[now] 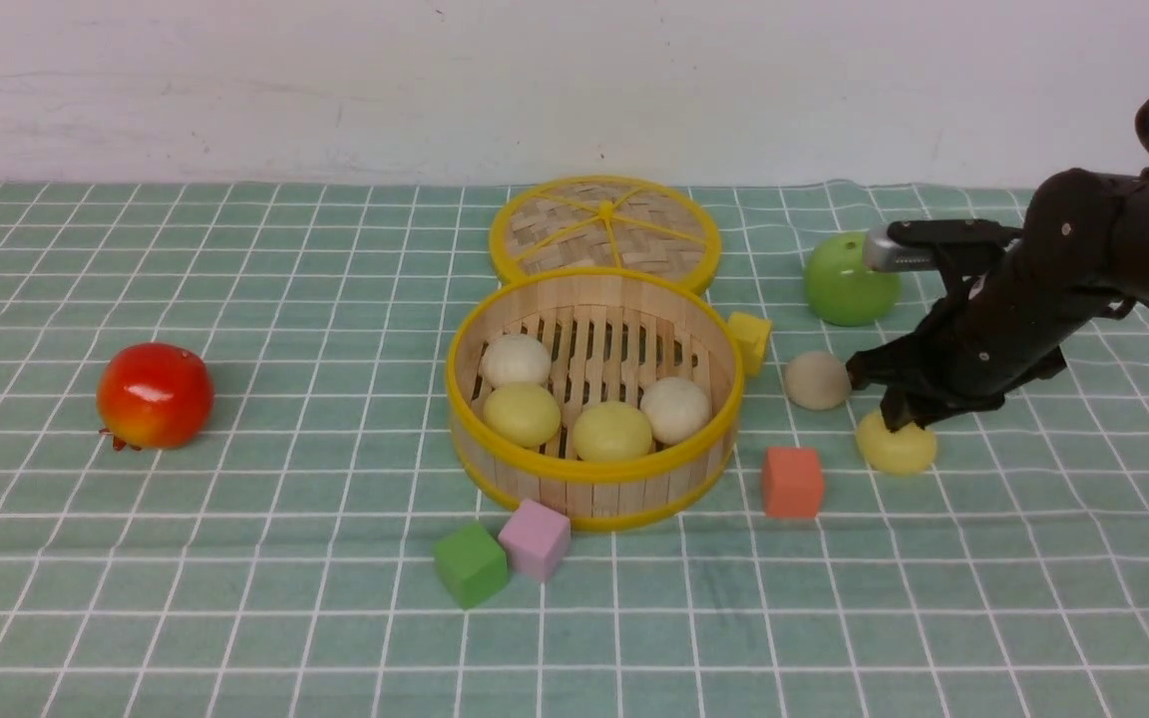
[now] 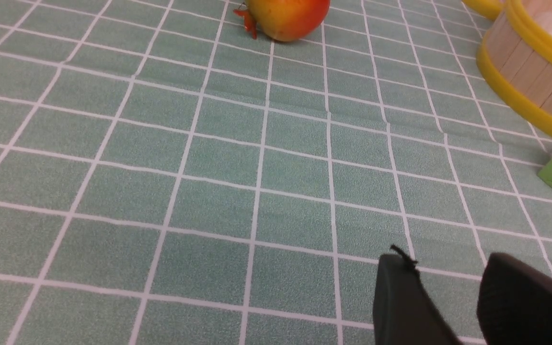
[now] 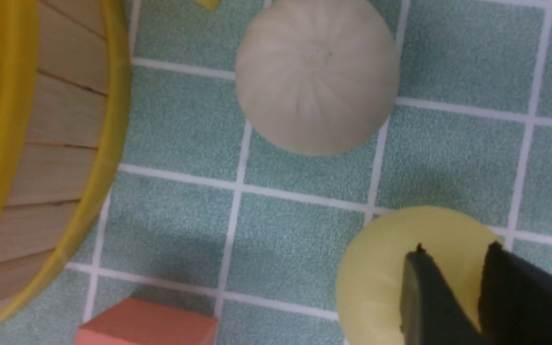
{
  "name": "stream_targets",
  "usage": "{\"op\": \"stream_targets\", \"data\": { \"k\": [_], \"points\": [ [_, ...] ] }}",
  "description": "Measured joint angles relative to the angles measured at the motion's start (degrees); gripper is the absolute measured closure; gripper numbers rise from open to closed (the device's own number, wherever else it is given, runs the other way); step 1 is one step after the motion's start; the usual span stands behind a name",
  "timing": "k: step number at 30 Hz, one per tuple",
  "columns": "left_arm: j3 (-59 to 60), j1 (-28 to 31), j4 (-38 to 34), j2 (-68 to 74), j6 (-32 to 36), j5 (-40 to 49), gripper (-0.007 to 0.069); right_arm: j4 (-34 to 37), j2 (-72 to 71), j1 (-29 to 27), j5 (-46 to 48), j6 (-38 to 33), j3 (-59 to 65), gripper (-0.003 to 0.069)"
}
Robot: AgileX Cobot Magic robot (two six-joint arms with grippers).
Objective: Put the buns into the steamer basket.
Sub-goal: Use the right arm to grab a steamed stuffed bun, then use the right arm to put the steamed stuffed bun into the steamer
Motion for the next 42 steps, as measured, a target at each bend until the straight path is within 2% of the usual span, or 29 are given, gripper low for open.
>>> {"op": "stream_targets", "data": {
  "k": [9, 25, 30, 34, 38, 42],
  "points": [
    [0.0, 0.0, 0.0, 0.0, 0.0, 0.0, 0.0386, 0.0, 0.5, 0.0, 0.5, 0.0, -0.3, 0.0659],
    [0.0, 0.0, 0.0, 0.0, 0.0, 0.0, 0.0386, 1.8, -6.4, 0.6, 4.0, -0.3, -3.2, 0.0669],
    [0.0, 0.0, 0.0, 0.0, 0.0, 0.0, 0.0386, 4.7, -6.6, 4.8, 4.8, -2.1, -8.5, 0.0669],
    [0.0, 0.0, 0.0, 0.0, 0.0, 0.0, 0.0386, 7.2, -4.1, 11.2, 4.2, -2.7, -15.0, 0.0669],
    [0.0, 0.0, 0.0, 0.0, 0.0, 0.0, 0.0386, 7.4, 1.4, 16.1, 3.2, -3.2, -21.4, 0.0669],
    [0.0, 0.0, 0.0, 0.0, 0.0, 0.0, 0.0386, 5.4, 7.3, 18.0, 2.2, -3.2, -25.3, 0.0669]
  ]
}}
